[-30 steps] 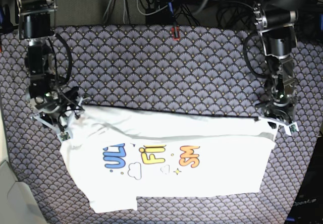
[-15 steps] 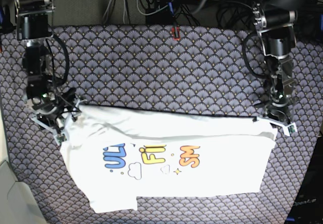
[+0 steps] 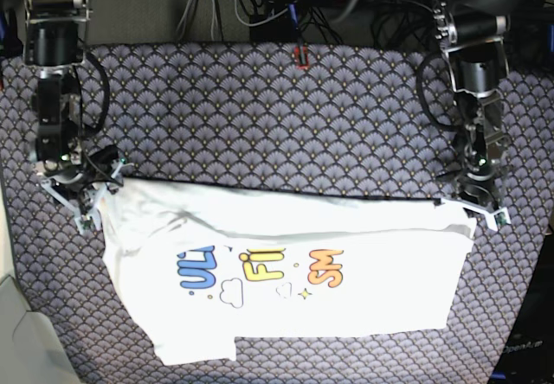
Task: Fold the T-shirt properly
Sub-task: 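Pull the shirt's folded edge back toward the robot with both grippers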
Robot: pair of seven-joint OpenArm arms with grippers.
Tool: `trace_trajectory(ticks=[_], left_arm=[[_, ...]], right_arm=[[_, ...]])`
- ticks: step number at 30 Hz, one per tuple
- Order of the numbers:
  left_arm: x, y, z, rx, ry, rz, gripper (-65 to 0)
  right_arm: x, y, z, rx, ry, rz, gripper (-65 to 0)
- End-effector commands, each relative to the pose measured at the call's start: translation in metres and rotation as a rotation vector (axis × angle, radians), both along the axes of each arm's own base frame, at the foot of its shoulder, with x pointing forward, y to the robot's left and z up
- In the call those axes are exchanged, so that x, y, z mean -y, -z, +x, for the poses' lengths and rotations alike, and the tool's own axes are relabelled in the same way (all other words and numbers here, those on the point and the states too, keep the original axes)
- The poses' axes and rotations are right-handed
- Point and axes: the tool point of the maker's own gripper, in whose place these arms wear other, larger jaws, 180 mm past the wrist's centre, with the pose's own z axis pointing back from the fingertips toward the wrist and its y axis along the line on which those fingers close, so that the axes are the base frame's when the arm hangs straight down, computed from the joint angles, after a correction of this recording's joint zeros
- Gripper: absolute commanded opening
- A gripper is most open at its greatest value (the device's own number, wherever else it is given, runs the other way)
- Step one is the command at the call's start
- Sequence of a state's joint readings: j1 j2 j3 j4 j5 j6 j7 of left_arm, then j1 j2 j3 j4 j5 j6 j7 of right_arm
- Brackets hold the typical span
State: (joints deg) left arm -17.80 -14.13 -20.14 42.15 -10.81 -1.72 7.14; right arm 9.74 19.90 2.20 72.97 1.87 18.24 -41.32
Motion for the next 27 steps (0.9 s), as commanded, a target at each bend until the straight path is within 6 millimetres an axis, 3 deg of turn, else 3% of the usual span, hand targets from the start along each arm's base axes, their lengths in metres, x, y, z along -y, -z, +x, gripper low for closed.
trace_trajectory(ticks=[1, 5, 15, 19, 24, 27], left_arm=[[-0.007, 0.003, -0.005, -0.041, -0.015, 0.004, -64.6], [-0.007, 0.003, -0.005, -0.042, -0.015, 0.005, -64.6], [-0.014, 0.006, -0.012, -0.057, -0.019, 0.018, -64.6], [-0.018, 0.012, -0.022, -0.08, -0.018, 0.028, -64.6], [-0.022, 0.001, -0.032, -0.09, 0.003, 0.053, -64.6], [-0.019, -0.006, -0.038, -0.089, 0.023, 0.071, -64.6]], right_arm=[[0.001, -0.016, 0.013, 0.051, -0.006, -0.003, -23.6], [0.0, -0.012, 0.011, 0.047, -0.009, 0.001, -28.2], [-0.005, -0.011, 0.012, 0.053, -0.011, 0.01, -63.8], [-0.002, -0.005, 0.001, 0.032, -0.012, 0.002, -65.0], [-0.012, -0.001, -0.021, 0.001, -0.128, -0.007, -65.0], [-0.013, -0.009, -0.032, 0.019, -0.143, -0.018, -65.0]])
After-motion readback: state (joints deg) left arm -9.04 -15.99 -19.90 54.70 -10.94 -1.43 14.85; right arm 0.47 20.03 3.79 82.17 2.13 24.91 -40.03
